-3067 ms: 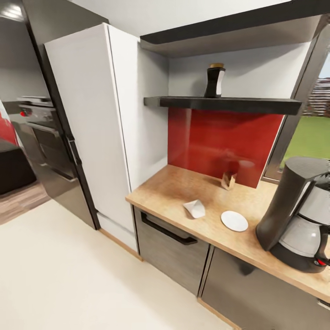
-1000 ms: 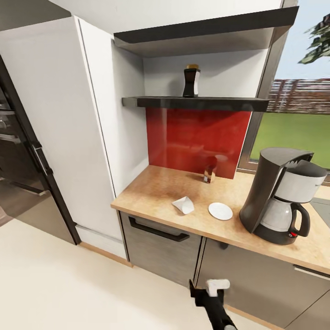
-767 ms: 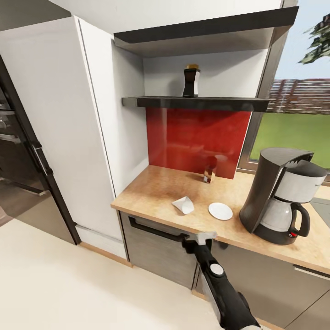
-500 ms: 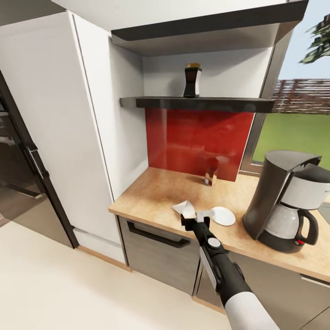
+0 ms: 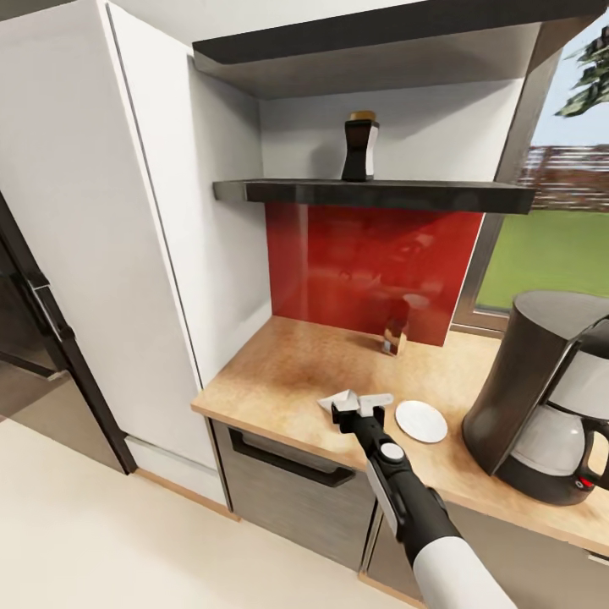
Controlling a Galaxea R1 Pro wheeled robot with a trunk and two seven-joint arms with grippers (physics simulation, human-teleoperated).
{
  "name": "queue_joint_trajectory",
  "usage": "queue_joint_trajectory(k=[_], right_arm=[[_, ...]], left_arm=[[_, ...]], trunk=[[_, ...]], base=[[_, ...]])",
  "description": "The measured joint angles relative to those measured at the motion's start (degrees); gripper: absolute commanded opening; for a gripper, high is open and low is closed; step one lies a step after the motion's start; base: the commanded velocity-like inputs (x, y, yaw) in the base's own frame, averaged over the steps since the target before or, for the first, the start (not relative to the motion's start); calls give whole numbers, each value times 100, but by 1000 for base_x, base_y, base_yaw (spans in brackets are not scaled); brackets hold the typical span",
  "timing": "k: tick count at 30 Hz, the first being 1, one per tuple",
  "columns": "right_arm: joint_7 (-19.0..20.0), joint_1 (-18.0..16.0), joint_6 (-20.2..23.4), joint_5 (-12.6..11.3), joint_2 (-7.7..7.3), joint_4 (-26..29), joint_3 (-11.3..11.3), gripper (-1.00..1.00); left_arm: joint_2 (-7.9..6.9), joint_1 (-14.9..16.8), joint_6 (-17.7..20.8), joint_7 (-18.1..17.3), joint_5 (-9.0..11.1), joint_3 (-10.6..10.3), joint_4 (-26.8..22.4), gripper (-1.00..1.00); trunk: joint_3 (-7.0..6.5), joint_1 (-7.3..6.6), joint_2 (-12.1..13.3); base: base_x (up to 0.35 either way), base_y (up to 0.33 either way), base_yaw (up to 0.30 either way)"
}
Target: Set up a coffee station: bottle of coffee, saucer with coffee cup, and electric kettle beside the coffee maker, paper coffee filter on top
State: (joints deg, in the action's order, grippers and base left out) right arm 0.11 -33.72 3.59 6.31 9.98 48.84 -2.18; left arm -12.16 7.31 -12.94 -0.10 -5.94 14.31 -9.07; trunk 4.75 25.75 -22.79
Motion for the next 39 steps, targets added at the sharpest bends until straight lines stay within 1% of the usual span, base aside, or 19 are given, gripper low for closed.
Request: queue_joint_trajectory(k=[2,9,18,32,33,39], right_arm=[[-1,0,5,1,0,-65,-1,100],[-2,0,24,3,0,106,-4,100],[5,0,24,2,0,85,-2,100],[5,0,-15,-5,0,-366,-4,100],[5,1,-16,-6,0,-544,-4,100],[5,0,-17,-5,0,-566,-5,100]], left_arm=[[2,-1,1,-1,1,0,1,100],[17,-16,7,0,-5,0,141,100],[13,-17,7,16,-5,1,161,100],[11,-20,7,5,-5,0,162,100],[11,-19,7,4,-5,0,162,100],[11,-20,7,8,-4,1,162,100]], trunk=[[0,0,0],[0,-1,0],[0,0,0],[0,0,0],[0,0,0],[0,-1,0]], base=[[43,0,0],[159,0,0],[23,0,0],[1,0,0],[35,41,0],[97,122,0]])
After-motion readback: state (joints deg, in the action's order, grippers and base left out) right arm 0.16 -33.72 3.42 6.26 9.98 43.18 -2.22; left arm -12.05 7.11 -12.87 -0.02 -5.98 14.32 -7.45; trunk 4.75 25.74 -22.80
